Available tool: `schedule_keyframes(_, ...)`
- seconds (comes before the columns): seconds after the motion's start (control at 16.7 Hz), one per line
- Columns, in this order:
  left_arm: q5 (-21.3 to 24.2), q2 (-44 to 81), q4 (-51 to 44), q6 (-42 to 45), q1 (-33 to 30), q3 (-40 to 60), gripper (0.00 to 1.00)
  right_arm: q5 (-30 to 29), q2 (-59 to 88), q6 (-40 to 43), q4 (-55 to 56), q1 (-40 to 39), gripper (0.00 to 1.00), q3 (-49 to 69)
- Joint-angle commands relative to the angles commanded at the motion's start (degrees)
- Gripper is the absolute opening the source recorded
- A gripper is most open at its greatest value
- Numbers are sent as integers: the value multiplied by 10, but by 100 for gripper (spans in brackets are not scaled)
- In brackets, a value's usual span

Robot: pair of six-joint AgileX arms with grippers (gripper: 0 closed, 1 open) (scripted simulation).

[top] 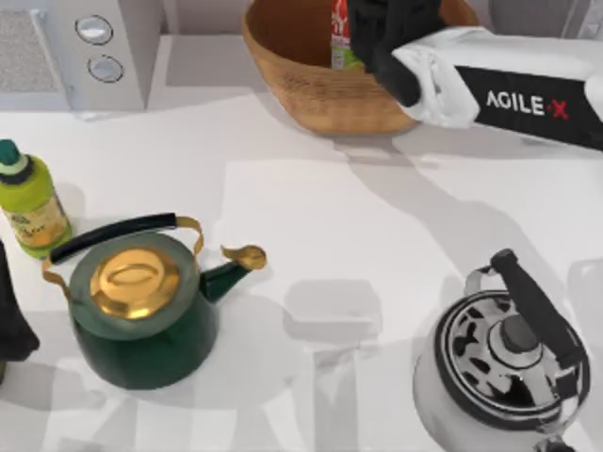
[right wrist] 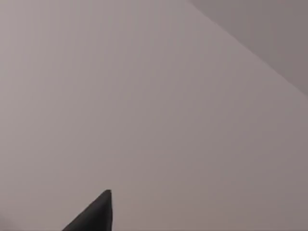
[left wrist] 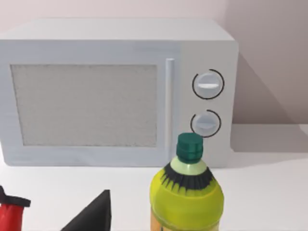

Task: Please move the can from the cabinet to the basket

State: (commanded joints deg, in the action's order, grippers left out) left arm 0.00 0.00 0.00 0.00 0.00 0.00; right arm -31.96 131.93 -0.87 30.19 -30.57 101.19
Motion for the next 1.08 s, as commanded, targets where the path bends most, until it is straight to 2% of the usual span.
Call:
schedule_keyframes(0.24, 0, 0, 0, 0, 0, 0, 100, 2, -5, 0, -1, 0, 100, -5)
schedule_keyframes(0.48, 0, 0, 0, 0, 0, 0, 100, 23, -83, 1, -19, 18, 100, -67)
schedule_keyframes(0.78, 0, 0, 0, 0, 0, 0, 100, 73, -290, 2, -67, 67, 100, -229)
schedule_keyframes(1.08, 0, 0, 0, 0, 0, 0, 100, 141, -585, 4, -133, 134, 100, -443)
